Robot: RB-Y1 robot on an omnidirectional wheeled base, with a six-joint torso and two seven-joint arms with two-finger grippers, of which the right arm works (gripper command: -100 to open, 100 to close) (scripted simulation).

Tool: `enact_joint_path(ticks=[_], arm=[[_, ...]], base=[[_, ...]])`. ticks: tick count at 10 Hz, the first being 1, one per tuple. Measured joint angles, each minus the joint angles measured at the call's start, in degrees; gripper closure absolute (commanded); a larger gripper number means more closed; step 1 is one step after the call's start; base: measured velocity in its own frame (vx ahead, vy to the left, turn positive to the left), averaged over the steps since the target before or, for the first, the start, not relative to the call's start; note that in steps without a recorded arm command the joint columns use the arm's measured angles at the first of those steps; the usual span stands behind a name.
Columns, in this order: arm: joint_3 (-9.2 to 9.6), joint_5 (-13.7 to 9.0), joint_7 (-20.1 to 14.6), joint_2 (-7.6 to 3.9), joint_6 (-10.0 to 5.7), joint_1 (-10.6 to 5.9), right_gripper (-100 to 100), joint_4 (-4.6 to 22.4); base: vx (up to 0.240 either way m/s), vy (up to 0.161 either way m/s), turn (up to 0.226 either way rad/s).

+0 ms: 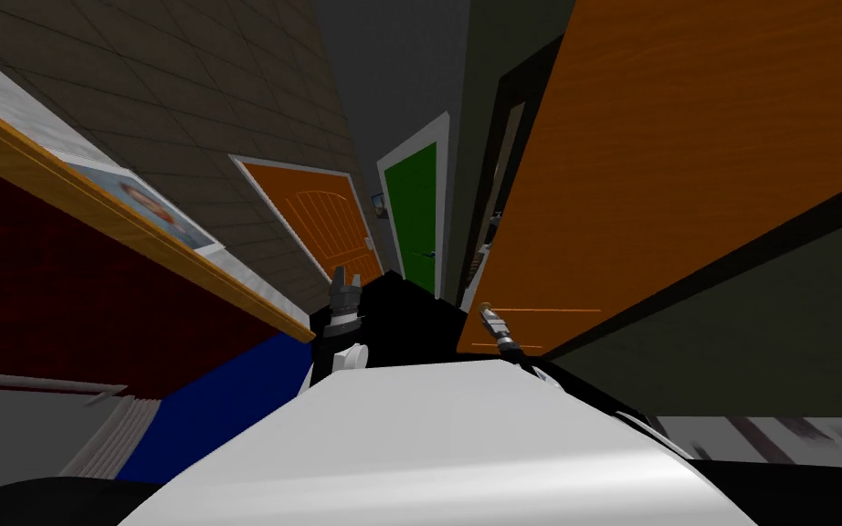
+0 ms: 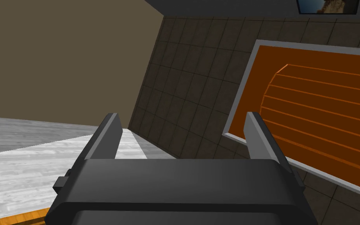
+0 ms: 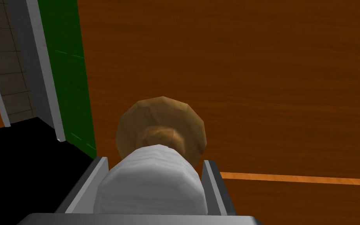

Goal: Pull the door open

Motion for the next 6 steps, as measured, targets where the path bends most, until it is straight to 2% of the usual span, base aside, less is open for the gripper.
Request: enact_joint_path(ticks=[2,3,4,6], arm=[[1.37,0.8,-1.7,-1.14,-1.38,0.66,100,0.1],[1.97,1.1,-2.4,-1.78,-1.72,1.32,100,-0.5],[2.14,1.2,-2.5,-1.78,-1.7,1.54,100,-0.5],[3.07,1.7,-3.5,-2.99,-3.49,2.58,100,-0.6]], base=[[-0.206,-0.041,0.062],[-0.09,-0.018,0.01],[-0.143,-0.016,0.095],[-0.168,-0.068,0.083]])
